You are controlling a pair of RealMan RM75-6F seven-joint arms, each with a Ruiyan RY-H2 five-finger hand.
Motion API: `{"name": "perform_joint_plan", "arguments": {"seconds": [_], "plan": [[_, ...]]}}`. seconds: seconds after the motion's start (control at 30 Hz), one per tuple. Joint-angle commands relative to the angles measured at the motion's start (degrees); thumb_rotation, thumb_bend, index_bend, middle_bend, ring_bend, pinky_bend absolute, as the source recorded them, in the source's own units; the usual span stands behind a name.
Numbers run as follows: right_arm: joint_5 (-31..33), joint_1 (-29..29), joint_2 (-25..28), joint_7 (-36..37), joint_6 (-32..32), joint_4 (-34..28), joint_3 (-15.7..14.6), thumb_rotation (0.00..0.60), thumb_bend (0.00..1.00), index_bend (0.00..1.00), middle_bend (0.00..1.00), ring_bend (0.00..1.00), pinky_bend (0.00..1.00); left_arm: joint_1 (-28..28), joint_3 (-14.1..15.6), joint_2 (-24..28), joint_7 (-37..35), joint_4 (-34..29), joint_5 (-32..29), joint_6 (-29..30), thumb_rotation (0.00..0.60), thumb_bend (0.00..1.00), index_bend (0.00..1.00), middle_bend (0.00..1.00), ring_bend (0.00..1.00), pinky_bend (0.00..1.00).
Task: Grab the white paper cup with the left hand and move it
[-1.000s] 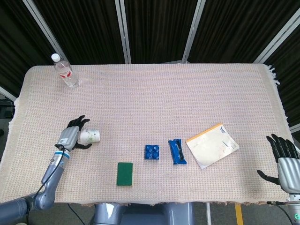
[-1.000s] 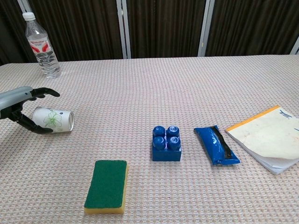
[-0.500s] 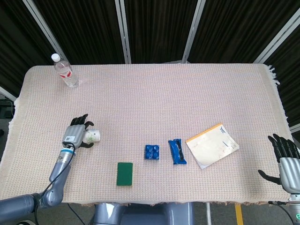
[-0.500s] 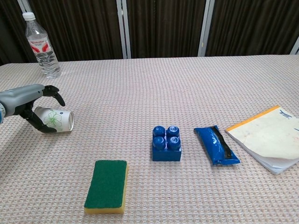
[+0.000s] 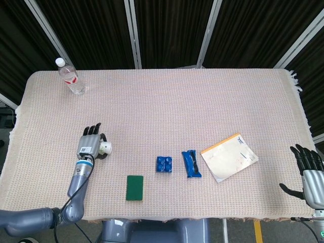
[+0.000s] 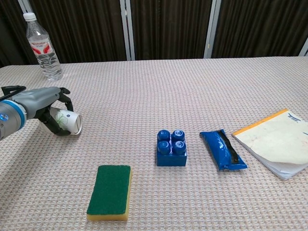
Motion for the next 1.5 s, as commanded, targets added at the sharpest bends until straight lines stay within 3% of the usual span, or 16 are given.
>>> {"name": "perform_joint_plan", "arguments": {"seconds": [0.03,0.37,0.47,0.57,0.67,0.9,1.5], "plan": [[-0.1,0.0,-0.2,-0.3,0.0,0.1,-0.1,0.6,0.0,0.0,0.0,0.0,0.0,1.2,-1.0,-0.4,-6.5,-0.5,4.5,-0.2,0.6,0.2,0.47,0.0,0.0,0.0],[-0.1,0.1,-0.4,-0.7,-0.1,0.1,-0.2,0.6,0.0,0.0,0.0,0.0,0.0,3.7,-2.5,-3.4,-31.1,1.5,18.5,-3.7,0.6,0.2,0.44,0.0,0.0,0.0],[-0.1,0.1,-0.4,-0.7,-0.2,0.1,-0.2,0.6,0.0,0.0,0.0,0.0,0.0,4.1,-1.7,-4.0,-40.4,3.3,22.9,-7.0,0.6,0.2,0.44,0.0,0.0,0.0],[0.0,0.1,-0.4,-0.5,-0.2,0.2,-0.1,0.6,0.0,0.0,0.0,0.0,0.0,4.0,0.1,-6.0,-47.0,9.4,28.6,-7.9,0.6,0.2,0.44,0.0,0.0,0.0],[-0.1,0.3,-0.4,-0.6,-0.6,0.2,-0.2,0.6,0.0,0.0,0.0,0.0,0.0,4.0,1.0,-8.2,-50.3,14.0,29.8,-9.3,0.6,0.2,0.44,0.0,0.0,0.0],[0.1,0.3,-0.5,-0.8,-0.6,0.2,-0.2,0.6,0.0,0.0,0.0,0.0,0.0,3.9,1.9,-9.8,-53.4,18.3,31.5,-11.0,0.6,0.2,0.44,0.0,0.0,0.0],[0.1,0.2,-0.5,-1.1,-0.4,0.0,-0.2,0.6,0.0,0.0,0.0,0.0,0.0,7.1,3.3,-4.0,-55.3,17.0,33.5,-10.2,0.6,0.2,0.38,0.0,0.0,0.0]]}}
